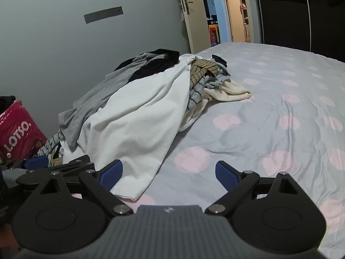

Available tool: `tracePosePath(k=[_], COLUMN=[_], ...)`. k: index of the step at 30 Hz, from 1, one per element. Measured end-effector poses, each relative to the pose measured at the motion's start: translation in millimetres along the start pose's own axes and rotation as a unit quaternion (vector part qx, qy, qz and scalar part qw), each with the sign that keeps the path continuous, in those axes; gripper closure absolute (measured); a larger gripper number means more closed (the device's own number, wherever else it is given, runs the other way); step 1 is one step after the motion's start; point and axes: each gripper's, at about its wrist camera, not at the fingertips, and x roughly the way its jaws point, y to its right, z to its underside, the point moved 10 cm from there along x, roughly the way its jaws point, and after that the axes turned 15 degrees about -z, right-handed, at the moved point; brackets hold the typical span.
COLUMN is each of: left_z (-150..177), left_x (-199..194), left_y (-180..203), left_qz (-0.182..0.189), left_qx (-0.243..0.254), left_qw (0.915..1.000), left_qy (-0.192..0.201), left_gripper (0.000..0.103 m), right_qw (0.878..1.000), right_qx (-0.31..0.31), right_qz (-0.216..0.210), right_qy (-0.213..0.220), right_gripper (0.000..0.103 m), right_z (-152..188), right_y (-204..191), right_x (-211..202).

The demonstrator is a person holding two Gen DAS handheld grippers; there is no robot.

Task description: Fold clothes

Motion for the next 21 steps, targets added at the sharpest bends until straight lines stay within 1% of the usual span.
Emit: tracePosePath(k=[5,6,8,10,13,21], left_z=[-2.1,1.7,3.4,3.9,1.9,2.0], left_x=[-0.1,-0.1,-0.5,-2.1,-0.9,-0.9], left_y=[-4.5,-5.5,-5.4,-8.1,-5.8,-7.9], left_qz=[0.006,0.002,-0.003,-0.004,-0.008,-0.004], left_qx=[-0.001,-0.001,0.004,0.004,0.008,0.004], left_qw=[0.9999,0.9999,0.9999,0.9999,0.9999,1.0], left_qy=[0.013,0.015,0.012,0.012,0.003,0.002], left_gripper=[0.026,0.026,0.026,0.026,0.026,0.026], right_qw=[1.0,1.0,1.0,1.0,1.0,1.0], right_qx=[0.004,0.004,0.008,0.008,0.001,-0.008], right_qz=[-0.001,-0.001,-0.007,-0.003,-0.006,-0.006], right_qy=[-0.004,-0.004,-0.015,-0.022,-0.024,-0.023], right_gripper=[0.009,0.009,0.009,0.009,0.009,0.009], right_z=[6.6,7.9,7.7,7.1,7.0,8.7], right_y=[-3.8,-4.5,-1.0,-4.0,-5.4,-5.8], right_x=[-2.3,-2.7,-0.2,5.6,6.1,6.9])
